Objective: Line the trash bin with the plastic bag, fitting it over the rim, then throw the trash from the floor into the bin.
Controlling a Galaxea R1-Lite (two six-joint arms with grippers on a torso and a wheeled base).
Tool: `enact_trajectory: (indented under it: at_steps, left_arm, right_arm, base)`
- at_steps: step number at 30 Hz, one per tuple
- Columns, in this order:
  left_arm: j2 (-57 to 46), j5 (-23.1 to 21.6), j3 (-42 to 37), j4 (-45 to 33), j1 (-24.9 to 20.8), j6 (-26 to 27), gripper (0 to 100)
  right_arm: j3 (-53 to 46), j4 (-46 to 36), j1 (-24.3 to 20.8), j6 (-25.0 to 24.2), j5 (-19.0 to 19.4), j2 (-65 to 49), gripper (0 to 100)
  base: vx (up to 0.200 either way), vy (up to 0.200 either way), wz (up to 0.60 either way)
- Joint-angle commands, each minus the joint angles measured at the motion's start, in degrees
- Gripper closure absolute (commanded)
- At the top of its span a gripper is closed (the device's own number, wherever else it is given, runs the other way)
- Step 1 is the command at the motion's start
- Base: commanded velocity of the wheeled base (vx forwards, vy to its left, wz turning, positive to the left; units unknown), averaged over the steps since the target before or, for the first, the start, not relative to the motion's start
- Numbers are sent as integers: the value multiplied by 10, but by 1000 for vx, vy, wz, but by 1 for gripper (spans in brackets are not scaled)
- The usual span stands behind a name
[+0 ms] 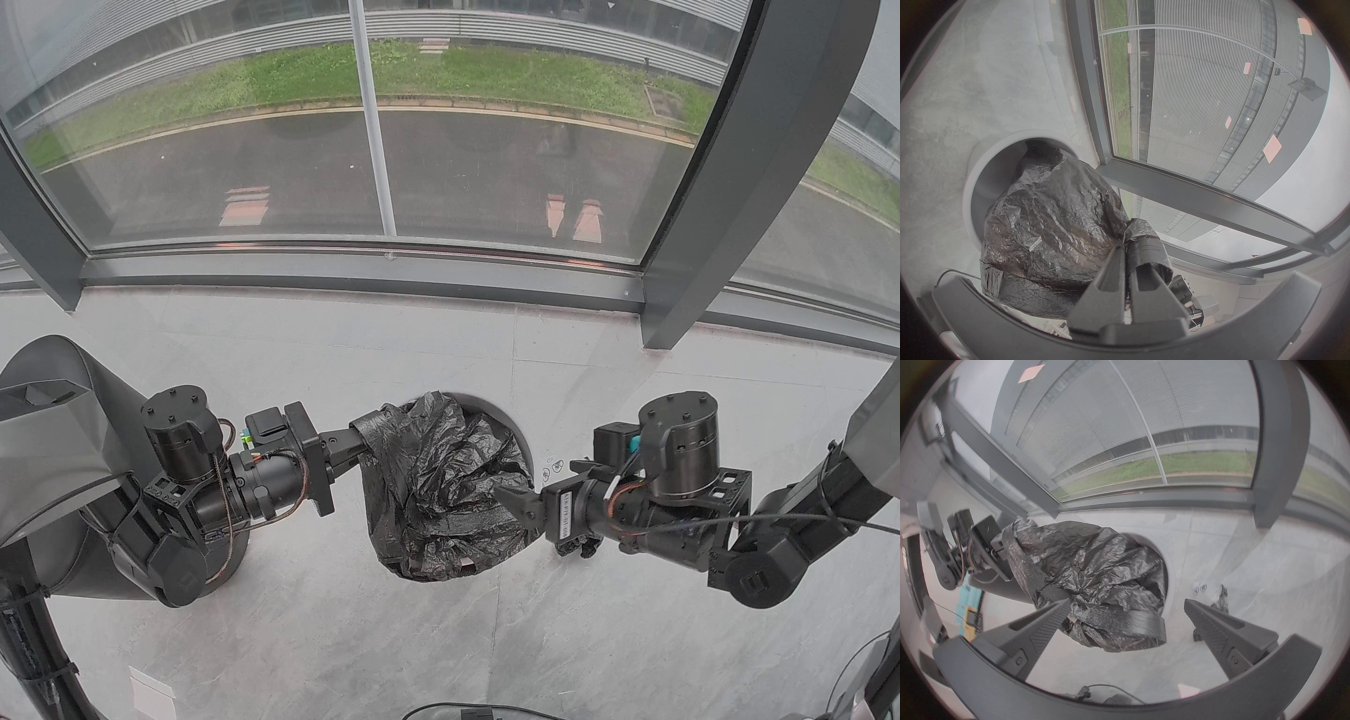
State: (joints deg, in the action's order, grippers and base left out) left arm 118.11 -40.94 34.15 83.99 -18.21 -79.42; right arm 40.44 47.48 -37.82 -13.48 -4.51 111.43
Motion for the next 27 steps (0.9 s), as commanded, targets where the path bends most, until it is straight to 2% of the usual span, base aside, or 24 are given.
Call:
enact_trajectory:
  at_steps: [1,4,6,15,27]
  left_arm:
    - [-10,1,2,-2,0,4,100]
    - [-5,0,4,-2,-1,4,100]
    - [-3,0,5,-1,-2,4,100]
    - [23,1,10,6,0,4,100]
    - [28,1,19,-7,-1,6,100]
  right_arm:
    - [53,0,-75,61,-73,48,0]
    - [90,0,-96,85,-112,86,0]
    - [118,-1,-107,95,-125,110,0]
    - [185,-21,-121,101,-127,171,0]
    - [197,-21,-117,102,-127,179,0]
  base:
    - [0,0,0]
    - [0,0,0]
    - [0,0,0]
    - [0,0,0]
    - [0,0,0]
